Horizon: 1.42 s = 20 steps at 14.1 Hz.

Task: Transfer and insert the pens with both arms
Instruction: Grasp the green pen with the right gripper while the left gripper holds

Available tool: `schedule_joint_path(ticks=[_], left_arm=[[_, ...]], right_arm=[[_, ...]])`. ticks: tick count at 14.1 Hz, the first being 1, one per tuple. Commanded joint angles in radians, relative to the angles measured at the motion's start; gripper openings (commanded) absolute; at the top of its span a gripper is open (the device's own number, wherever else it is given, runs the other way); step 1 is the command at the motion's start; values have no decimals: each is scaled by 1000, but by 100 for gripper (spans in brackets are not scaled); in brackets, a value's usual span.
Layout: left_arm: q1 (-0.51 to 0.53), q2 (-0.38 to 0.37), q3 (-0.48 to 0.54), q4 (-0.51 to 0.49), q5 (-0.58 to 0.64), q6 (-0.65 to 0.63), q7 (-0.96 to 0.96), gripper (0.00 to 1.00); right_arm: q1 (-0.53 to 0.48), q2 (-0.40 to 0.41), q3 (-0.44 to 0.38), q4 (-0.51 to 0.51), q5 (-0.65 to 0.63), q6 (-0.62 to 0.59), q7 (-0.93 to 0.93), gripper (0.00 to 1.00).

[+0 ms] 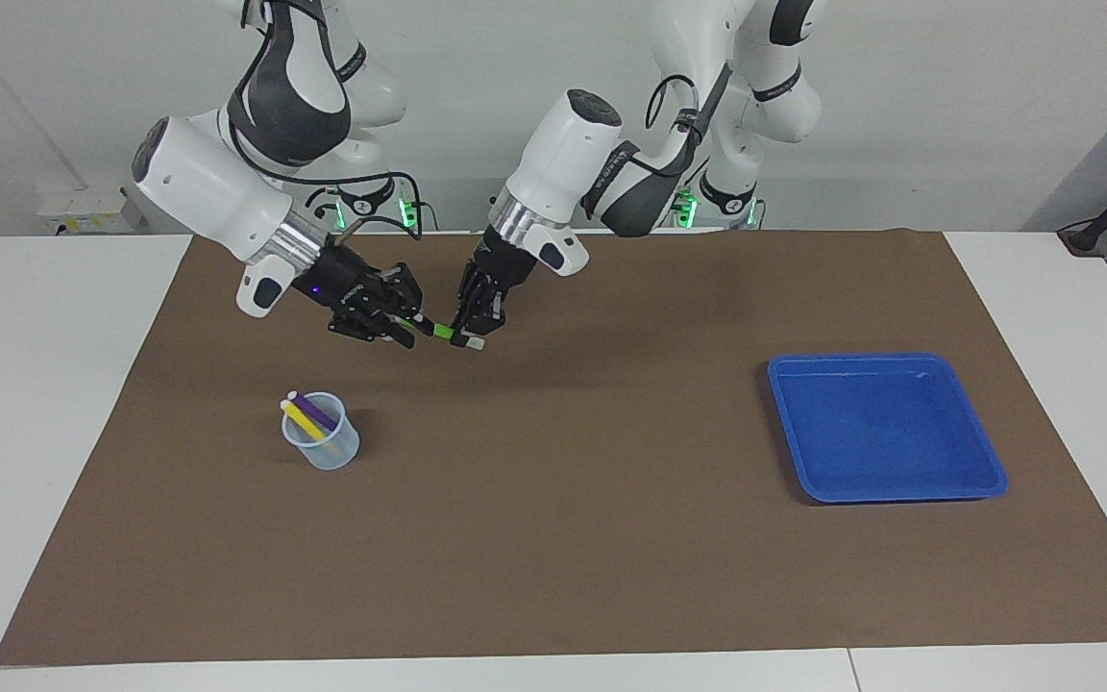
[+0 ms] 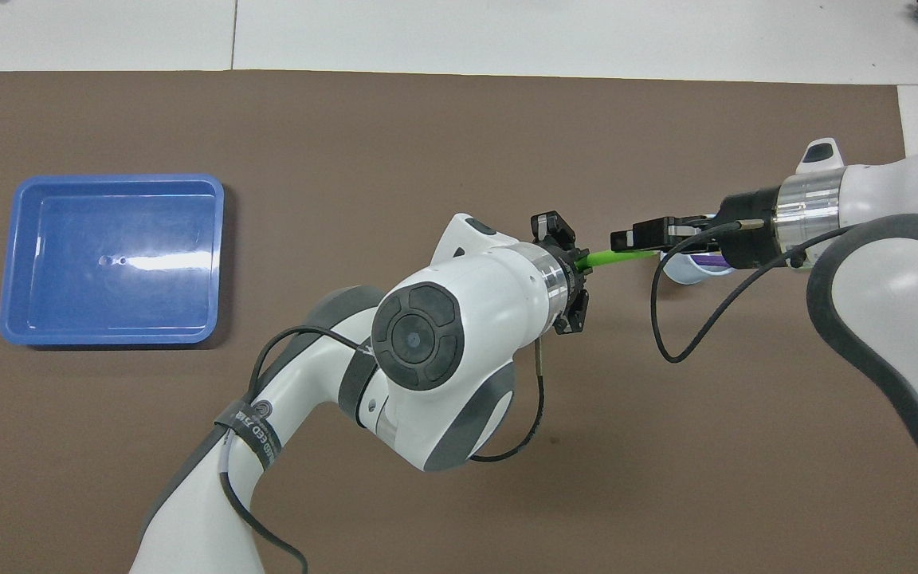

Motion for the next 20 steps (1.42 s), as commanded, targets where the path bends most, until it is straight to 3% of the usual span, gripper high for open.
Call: schedule_joint_path(ticks=[1, 8, 14, 20], left_arm=[[-15, -8, 15, -18, -16, 39, -4, 0], [-15, -8, 15, -18, -16, 41, 0, 0], [-16, 0, 15, -18, -16, 68, -4, 0], [-16, 0, 15, -15, -16, 68, -4, 0]], right_arm=[[0, 13, 3, 10, 17, 8, 11, 31], [0, 13, 4, 10, 17, 6, 14, 30], [0, 13, 4, 10, 17, 6, 13, 11], [0, 13, 4, 10, 17, 6, 13, 4]])
